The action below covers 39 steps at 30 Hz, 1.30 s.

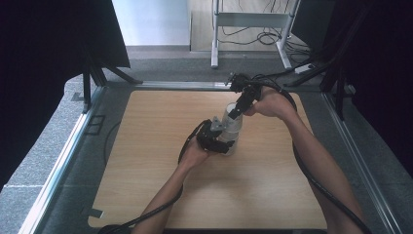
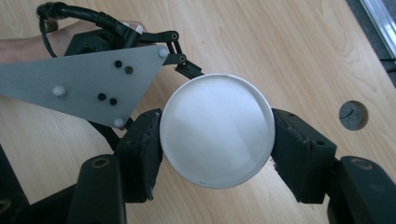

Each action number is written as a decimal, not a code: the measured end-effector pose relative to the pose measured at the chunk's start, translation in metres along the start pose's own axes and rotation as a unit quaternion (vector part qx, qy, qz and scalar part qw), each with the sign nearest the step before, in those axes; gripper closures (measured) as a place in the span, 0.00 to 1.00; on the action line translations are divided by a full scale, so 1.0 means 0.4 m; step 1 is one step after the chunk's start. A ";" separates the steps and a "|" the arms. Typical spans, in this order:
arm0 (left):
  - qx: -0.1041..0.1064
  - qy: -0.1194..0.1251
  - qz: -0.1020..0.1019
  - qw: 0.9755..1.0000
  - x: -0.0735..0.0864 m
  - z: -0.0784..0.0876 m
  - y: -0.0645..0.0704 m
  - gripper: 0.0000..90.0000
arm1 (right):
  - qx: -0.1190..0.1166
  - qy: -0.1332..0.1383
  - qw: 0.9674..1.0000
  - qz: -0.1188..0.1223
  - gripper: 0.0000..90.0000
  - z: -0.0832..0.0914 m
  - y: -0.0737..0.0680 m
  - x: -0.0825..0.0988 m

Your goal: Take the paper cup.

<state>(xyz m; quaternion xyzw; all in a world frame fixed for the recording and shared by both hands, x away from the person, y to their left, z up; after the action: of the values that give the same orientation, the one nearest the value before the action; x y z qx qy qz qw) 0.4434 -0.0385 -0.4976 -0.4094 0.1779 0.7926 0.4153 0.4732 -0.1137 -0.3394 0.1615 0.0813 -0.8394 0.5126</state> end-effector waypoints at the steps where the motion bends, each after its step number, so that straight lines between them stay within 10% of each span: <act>1: 0.000 0.000 0.000 1.000 0.000 0.000 0.000 0.23 | 0.001 0.001 1.000 0.000 0.41 0.005 0.000 -0.001; 24: -0.001 -0.012 -0.003 1.000 0.001 0.004 -0.005 0.16 | 0.024 0.007 1.000 0.013 0.41 0.108 -0.022 -0.011; 39: 0.038 -0.024 -0.008 0.999 0.009 0.069 0.008 0.11 | 0.018 0.015 0.999 0.039 0.41 0.149 -0.089 0.012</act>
<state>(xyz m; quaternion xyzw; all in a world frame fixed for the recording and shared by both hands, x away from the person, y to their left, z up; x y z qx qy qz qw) 0.4258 -0.0215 -0.4842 -0.3759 0.1949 0.7914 0.4409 0.4283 -0.1191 -0.2862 0.1861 0.0674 -0.8177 0.5405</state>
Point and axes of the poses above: each handheld gripper's, and its own axes: z roughly backward along the jaws, x roughly out of its underside, y roughly to its right, the point moved 7 cm from there along -z, roughly forward along the jaws, and after that the axes turned 1 degree about -z, right-handed, at the moved point
